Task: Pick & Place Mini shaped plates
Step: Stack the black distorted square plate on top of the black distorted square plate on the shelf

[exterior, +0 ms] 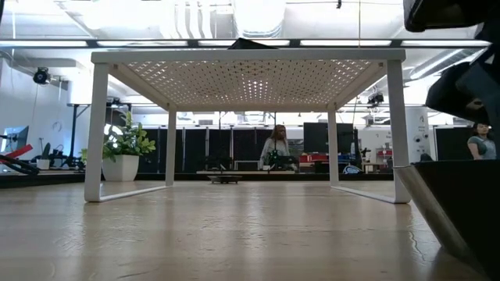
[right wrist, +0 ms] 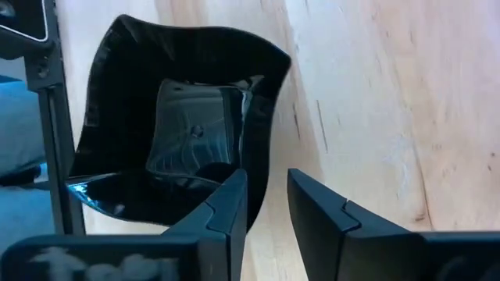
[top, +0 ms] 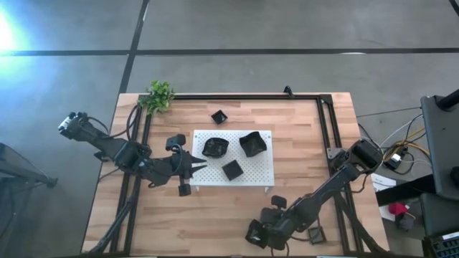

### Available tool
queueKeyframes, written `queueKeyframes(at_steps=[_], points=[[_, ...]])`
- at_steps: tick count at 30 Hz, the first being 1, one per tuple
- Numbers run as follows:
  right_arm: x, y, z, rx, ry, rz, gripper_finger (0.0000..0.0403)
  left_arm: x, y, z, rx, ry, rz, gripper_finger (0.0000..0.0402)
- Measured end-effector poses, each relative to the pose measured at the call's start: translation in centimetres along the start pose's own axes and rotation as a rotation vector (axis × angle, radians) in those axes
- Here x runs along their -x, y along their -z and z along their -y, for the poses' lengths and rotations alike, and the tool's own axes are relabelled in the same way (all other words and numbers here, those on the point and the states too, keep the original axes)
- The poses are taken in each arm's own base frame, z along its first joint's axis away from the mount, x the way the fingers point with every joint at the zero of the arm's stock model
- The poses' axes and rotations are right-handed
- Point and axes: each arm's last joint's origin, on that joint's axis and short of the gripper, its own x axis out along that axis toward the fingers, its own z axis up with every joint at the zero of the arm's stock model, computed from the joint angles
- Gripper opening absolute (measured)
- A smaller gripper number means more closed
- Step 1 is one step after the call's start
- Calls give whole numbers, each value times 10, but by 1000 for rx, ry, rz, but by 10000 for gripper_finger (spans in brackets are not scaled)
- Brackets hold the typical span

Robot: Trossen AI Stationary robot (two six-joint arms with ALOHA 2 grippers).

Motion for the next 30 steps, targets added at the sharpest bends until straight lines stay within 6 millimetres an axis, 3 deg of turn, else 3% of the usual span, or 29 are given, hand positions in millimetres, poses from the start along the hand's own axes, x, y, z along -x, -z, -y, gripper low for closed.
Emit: queueKeyframes(at_steps=[9,15,19,26,30], points=[[-3,4,5,-6,16,-12,70,0,0,0,0,0,0,57],[-4,4,5,-9,9,-9,17,0,0,0,0,0,0,57],[-1,2,2,9,-4,-2,9,0,0,0,0,0,0,57],[36,-16,-12,80,-104,61,8,0,0,0,0,0,0,57],[68,-27,-12,68,-85,111,8,0,0,0,1,1,0,57]])
